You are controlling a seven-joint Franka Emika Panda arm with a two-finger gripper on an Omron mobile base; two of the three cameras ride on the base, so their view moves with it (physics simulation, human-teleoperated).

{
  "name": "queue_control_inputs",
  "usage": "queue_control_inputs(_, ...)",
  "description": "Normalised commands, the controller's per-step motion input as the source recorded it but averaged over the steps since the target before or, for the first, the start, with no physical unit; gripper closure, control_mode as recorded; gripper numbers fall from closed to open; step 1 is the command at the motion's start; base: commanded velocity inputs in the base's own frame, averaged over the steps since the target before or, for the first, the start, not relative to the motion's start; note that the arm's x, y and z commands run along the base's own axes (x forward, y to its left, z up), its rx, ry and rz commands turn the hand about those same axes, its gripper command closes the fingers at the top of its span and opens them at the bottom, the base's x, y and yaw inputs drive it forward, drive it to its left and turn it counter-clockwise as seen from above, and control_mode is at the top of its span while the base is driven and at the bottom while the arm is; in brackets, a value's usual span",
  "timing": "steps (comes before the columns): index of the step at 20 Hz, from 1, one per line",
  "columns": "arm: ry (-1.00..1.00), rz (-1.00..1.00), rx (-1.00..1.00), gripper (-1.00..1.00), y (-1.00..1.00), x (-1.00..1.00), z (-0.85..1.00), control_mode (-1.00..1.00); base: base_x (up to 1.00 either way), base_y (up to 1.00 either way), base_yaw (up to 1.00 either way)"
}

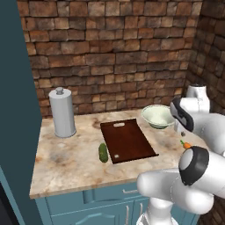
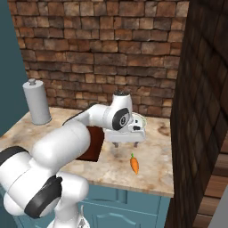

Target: Place the two vegetables and bowl onto the tray for setting up a vegetable dip station.

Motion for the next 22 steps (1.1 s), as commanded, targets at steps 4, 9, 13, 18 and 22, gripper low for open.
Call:
queue_control_inputs(4,0.1,0.0,0.0,-1.0,-0.21,0.0,-0.24,-1.0,0.0,0.0,0.0)
queue_control_inputs(9,0.04,0.0,0.04,-1.0,-0.17,0.1,-0.36,-1.0,0.0,0.0,0.0)
queue_control_inputs(13,0.0,0.0,0.05,-1.0,-0.06,0.16,-0.44,-1.0,0.0,0.0,0.0)
queue_control_inputs(18,0.0,0.0,0.04,-1.0,-0.01,0.26,-0.4,-1.0,0.0,0.0,0.0)
queue_control_inputs(22,0.0,0.0,0.0,-1.0,-0.15,0.29,-0.16,-1.0,0.0,0.0,0.0)
